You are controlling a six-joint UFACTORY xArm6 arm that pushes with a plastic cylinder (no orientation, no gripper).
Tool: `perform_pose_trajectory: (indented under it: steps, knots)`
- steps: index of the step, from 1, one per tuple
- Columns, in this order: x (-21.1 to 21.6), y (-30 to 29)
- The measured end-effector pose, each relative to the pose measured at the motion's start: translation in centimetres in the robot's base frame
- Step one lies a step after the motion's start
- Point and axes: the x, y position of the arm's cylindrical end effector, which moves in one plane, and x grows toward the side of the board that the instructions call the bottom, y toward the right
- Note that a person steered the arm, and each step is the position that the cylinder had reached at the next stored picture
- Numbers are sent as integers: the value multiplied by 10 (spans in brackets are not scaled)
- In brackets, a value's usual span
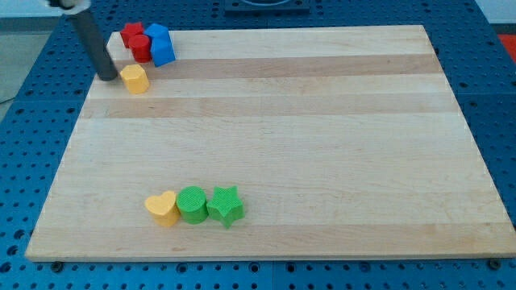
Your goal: Move the yellow hexagon towards the horizontal line of blocks
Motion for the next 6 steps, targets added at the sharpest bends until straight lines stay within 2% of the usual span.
perform_pose_trajectory:
  steps: [2, 3, 4, 5, 6]
  knots:
    - [54, 126]
    - [31, 127]
    - [9, 157]
    - [50, 169]
    - [96, 113]
